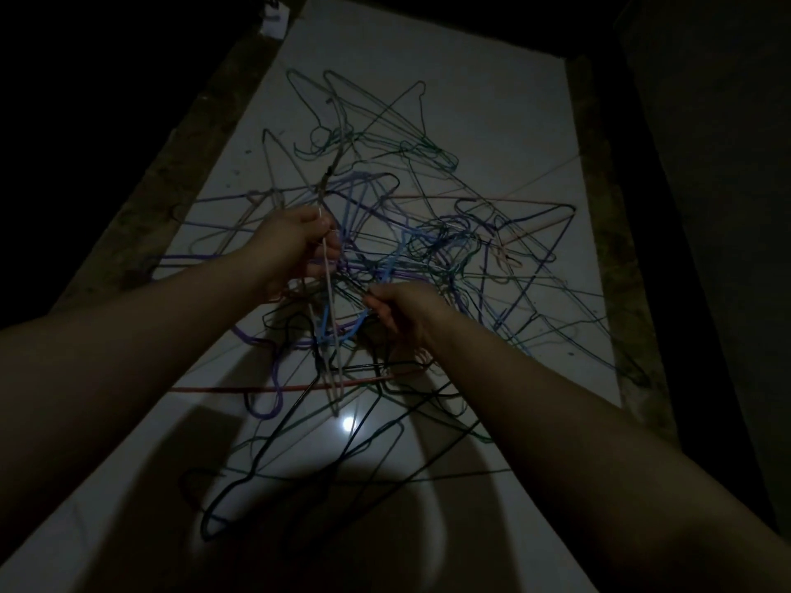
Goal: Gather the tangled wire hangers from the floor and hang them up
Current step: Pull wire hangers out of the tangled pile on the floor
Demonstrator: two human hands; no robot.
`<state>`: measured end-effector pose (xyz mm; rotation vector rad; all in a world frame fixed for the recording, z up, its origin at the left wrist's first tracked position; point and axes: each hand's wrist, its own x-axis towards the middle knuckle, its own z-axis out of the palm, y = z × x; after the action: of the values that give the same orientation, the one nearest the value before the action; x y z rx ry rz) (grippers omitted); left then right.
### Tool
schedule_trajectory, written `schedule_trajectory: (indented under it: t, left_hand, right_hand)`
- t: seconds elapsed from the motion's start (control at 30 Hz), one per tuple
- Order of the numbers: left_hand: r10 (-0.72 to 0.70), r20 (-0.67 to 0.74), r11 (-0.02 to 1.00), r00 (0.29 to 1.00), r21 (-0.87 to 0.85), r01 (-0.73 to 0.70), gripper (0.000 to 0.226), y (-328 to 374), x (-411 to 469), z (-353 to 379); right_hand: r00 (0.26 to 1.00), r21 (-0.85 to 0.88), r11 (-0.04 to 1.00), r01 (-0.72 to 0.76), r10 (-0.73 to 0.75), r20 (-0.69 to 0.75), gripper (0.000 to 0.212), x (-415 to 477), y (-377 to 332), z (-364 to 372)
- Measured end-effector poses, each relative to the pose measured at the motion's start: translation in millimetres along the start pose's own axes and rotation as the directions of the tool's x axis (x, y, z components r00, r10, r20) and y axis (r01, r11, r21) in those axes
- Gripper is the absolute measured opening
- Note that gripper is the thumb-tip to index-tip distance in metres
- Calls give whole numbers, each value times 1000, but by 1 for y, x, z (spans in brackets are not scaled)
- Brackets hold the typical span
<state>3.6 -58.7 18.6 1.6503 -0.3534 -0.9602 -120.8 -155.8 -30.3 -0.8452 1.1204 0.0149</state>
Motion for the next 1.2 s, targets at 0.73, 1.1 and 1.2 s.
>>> schedule_trajectory:
  t: [0.73, 1.1, 1.2]
  left_hand:
    - [55, 29, 996, 998, 62, -57, 26, 7, -6, 2]
    - [72, 21, 995, 997, 68, -74, 25, 9, -6, 6]
    - [68, 21, 994, 997, 80, -69, 25, 10, -7, 7]
  right_hand:
    - [974, -55, 981, 187, -193, -121, 15, -14, -29, -32]
    - [845, -91, 901, 425, -430, -318, 24, -19, -44, -31]
    - [788, -103, 864, 492, -493, -369, 19, -24, -57, -30]
